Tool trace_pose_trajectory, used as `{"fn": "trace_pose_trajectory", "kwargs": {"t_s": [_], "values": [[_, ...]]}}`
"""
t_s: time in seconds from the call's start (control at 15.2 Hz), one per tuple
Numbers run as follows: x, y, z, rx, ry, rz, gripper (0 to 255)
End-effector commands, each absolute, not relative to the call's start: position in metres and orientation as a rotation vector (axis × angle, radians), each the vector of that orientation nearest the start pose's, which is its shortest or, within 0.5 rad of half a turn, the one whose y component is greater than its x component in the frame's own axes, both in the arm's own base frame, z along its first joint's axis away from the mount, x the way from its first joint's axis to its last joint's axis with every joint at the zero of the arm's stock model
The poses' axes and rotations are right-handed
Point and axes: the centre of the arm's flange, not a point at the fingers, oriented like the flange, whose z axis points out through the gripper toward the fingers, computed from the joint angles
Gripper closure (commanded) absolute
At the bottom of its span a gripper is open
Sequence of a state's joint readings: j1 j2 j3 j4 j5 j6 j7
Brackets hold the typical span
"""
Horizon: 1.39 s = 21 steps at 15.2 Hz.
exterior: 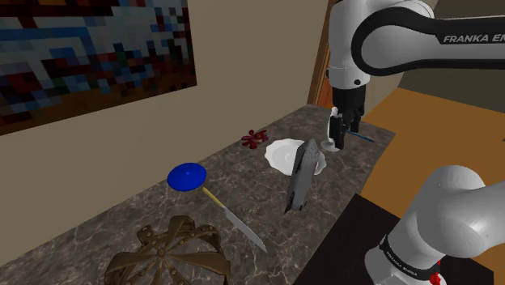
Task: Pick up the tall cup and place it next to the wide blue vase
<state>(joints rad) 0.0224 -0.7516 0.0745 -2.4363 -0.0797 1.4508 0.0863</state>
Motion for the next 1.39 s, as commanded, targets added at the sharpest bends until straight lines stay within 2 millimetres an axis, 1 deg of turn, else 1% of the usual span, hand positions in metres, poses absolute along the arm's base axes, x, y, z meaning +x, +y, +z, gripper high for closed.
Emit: {"fn": "trace_pose_trajectory", "kwargs": {"t_s": [0.0, 1.32], "values": [[0.296, 0.024, 0.534, -3.270, 0.026, 0.368, 0], [0.379, -0.225, 0.481, -3.197, 0.008, 0.121, 0]]}}
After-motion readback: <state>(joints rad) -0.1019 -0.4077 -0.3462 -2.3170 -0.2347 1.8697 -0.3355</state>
